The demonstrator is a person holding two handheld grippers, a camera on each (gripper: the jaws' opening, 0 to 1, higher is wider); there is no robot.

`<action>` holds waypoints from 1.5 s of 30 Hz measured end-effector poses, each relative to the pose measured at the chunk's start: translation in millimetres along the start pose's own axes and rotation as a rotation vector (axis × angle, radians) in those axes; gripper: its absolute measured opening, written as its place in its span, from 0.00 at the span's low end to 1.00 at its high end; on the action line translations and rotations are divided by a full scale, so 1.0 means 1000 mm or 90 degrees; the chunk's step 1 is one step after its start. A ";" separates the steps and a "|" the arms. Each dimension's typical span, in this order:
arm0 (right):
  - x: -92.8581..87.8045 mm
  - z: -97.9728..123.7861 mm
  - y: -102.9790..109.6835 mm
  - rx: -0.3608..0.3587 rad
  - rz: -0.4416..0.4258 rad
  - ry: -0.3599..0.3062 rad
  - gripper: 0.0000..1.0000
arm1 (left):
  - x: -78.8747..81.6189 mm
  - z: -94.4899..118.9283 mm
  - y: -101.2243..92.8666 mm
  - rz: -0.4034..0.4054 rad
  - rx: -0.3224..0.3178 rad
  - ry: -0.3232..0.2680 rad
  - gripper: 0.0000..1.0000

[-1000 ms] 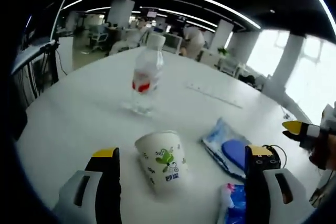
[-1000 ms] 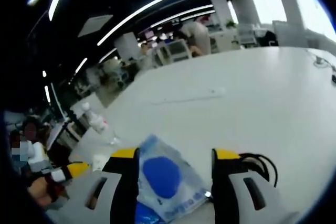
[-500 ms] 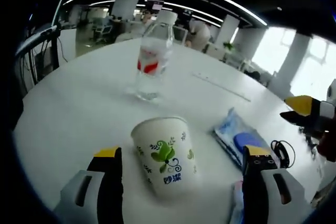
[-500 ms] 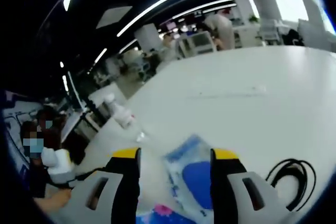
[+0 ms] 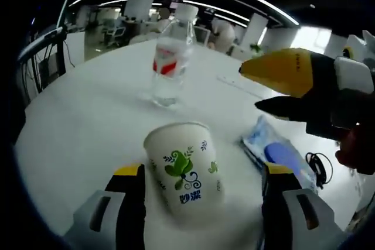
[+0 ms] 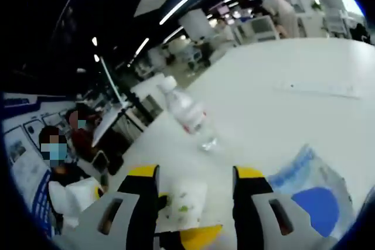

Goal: Arrange the tabletop items into an orderly group along one side of the table until the central work area is clear of visible clutter.

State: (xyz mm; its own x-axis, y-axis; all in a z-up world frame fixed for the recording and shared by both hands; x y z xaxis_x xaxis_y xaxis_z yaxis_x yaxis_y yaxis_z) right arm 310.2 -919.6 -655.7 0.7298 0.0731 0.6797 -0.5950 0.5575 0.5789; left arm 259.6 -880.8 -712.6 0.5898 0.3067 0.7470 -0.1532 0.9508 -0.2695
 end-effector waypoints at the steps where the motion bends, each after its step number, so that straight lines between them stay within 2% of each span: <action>1: -0.003 -0.005 0.001 0.006 -0.005 0.010 0.47 | -0.001 0.000 0.000 0.002 0.000 0.001 0.79; 5: -0.014 -0.018 -0.001 0.006 -0.001 0.051 0.47 | -0.003 -0.003 0.001 -0.001 -0.001 0.006 0.76; 12: -0.033 -0.028 -0.009 0.018 -0.008 0.116 0.46 | -0.005 -0.009 0.007 0.004 -0.001 0.014 0.69; 15: -0.038 -0.029 -0.011 0.019 -0.010 0.127 0.41 | -0.006 -0.012 0.007 0.002 -0.008 0.028 0.61; 16: -0.039 -0.030 -0.011 0.023 -0.014 0.130 0.39 | -0.009 -0.010 0.010 -0.027 0.000 0.050 0.55; 17: -0.039 -0.030 -0.010 0.025 -0.016 0.132 0.39 | -0.008 -0.010 0.011 -0.045 0.002 0.050 0.53; 20: -0.038 -0.030 -0.009 0.028 -0.017 0.128 0.38 | -0.006 -0.009 0.009 -0.025 -0.003 0.047 0.52; 23: -0.034 -0.029 -0.005 0.039 -0.011 0.118 0.37 | -0.001 -0.005 0.007 -0.025 -0.007 0.027 0.51; 26: -0.026 -0.024 0.000 0.058 0.006 0.093 0.36 | 0.008 -0.002 0.004 -0.064 -0.018 -0.005 0.51; 28: -0.017 -0.019 0.005 0.082 0.042 0.059 0.36 | 0.018 0.001 0.002 -0.082 -0.025 -0.038 0.50; 29: -0.013 -0.017 0.006 0.087 0.061 0.042 0.36 | 0.023 0.002 -0.001 -0.075 -0.035 -0.050 0.50; 30: -0.005 -0.013 0.007 0.096 0.080 0.011 0.36 | 0.032 0.002 -0.007 -0.069 -0.065 -0.078 0.50; 31: 0.000 -0.010 0.006 0.095 0.092 -0.010 0.35 | 0.036 0.002 -0.009 -0.081 -0.080 -0.090 0.50; 33: 0.009 -0.004 0.003 0.100 0.127 -0.038 0.35 | 0.043 -0.001 -0.013 -0.124 -0.095 -0.100 0.50; 34: 0.013 -0.001 0.001 0.102 0.147 -0.052 0.35 | 0.048 -0.003 -0.015 -0.175 -0.096 -0.111 0.50; 36: 0.018 0.003 -0.001 0.102 0.170 -0.066 0.35 | 0.055 -0.008 -0.020 -0.237 -0.099 -0.119 0.49; 38: 0.023 0.007 -0.005 0.099 0.206 -0.084 0.35 | 0.060 -0.011 -0.023 -0.260 -0.104 -0.119 0.47; 40: 0.026 0.012 -0.009 0.094 0.241 -0.102 0.35 | 0.065 -0.015 -0.028 -0.255 -0.119 -0.121 0.46; 42: 0.027 0.016 -0.013 0.092 0.241 -0.111 0.35 | 0.069 -0.018 -0.033 -0.292 -0.133 -0.123 0.45; 43: 0.028 0.017 -0.015 0.090 0.245 -0.115 0.35 | 0.070 -0.019 -0.035 -0.330 -0.139 -0.133 0.45; 45: 0.029 0.018 -0.018 0.085 0.267 -0.119 0.35 | 0.071 -0.022 -0.038 -0.353 -0.148 -0.128 0.44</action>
State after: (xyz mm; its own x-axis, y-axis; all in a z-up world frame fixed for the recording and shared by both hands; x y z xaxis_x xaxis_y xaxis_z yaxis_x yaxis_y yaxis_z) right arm 335.7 -942.4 -638.7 0.3516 0.1122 0.9294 -0.8724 0.3995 0.2818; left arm 324.7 -896.2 -663.1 0.3684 -0.2051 0.9068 0.3218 0.9432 0.0826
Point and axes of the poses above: the point that each gripper's makers call its tool centre point, and the gripper's own axes: z roughly backward along the fingers, y roughly to its left, x roughly out of its top, the point moved 4 cm from there along z, roughly backward along the fingers, and after that the axes turned 5 degrees about x, right-handed, at the moved point
